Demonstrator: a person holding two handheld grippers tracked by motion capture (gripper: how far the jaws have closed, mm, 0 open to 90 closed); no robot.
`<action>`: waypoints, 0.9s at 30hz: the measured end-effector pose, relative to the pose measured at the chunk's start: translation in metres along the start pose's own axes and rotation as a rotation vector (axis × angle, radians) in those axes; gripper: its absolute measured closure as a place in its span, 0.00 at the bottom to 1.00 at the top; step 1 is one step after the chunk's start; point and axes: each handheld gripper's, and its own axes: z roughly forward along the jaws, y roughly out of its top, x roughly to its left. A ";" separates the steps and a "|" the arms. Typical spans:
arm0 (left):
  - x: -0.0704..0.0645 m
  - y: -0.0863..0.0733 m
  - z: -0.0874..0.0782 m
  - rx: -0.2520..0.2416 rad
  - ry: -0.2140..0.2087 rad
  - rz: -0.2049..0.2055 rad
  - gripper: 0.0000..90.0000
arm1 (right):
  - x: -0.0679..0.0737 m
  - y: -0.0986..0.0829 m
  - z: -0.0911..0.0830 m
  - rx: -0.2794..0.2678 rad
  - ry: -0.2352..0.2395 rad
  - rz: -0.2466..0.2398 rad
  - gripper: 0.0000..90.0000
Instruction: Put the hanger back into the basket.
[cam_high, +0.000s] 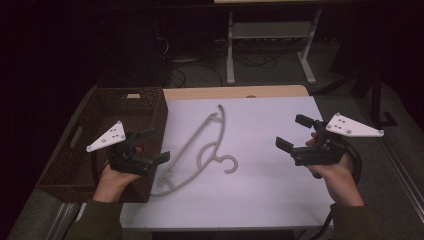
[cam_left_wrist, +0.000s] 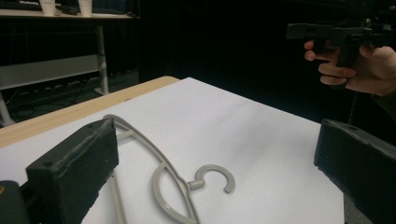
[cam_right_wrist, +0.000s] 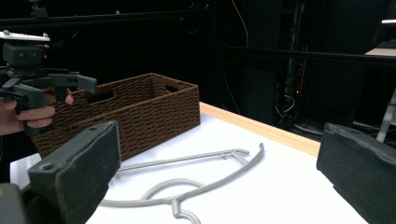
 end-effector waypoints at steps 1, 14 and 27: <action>-0.002 0.001 0.001 0.001 -0.004 -0.002 0.00 | 0.000 0.000 0.000 0.006 0.002 -0.001 0.00; -0.022 -0.002 0.027 0.103 -0.047 0.028 0.00 | 0.004 -0.013 0.016 0.129 0.019 -0.023 0.00; -0.030 -0.030 0.055 0.178 -0.068 0.004 0.00 | 0.008 -0.033 0.047 0.266 0.052 -0.033 0.09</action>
